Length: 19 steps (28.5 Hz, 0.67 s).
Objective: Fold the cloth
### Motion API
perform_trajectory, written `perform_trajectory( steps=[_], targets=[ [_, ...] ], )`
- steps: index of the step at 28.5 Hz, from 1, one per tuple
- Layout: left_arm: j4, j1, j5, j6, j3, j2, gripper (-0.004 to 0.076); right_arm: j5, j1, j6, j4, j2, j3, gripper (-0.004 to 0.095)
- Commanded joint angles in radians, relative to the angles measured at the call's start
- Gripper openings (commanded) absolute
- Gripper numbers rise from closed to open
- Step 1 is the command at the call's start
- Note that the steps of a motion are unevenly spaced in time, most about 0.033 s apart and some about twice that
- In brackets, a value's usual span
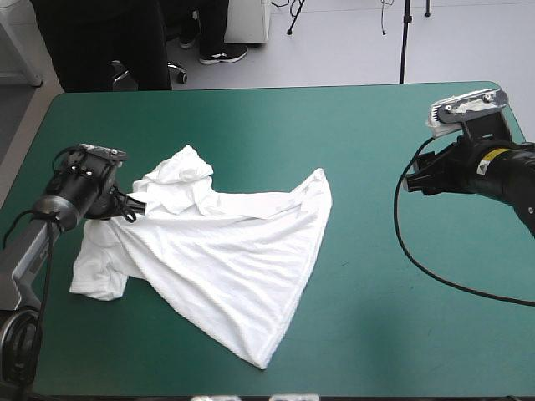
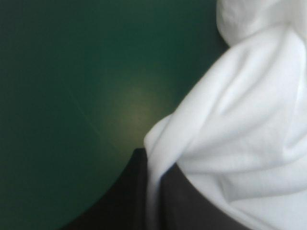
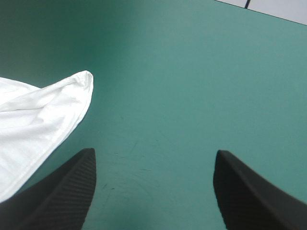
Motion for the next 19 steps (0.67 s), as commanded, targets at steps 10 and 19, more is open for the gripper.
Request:
perform_trajectory(
  steps=[10, 19],
  targets=[
    [0.034, 0.182, -0.053, 0.003, -0.274, 0.129, -0.0009, -0.093, 0.166, 0.002, -0.063, 0.010, -0.023, 0.0648],
    [0.028, 0.182, -0.030, 0.007, -0.355, 0.179, -0.0006, -0.091, 0.228, 0.050, -0.159, 0.012, -0.023, 0.0648]
  ],
)
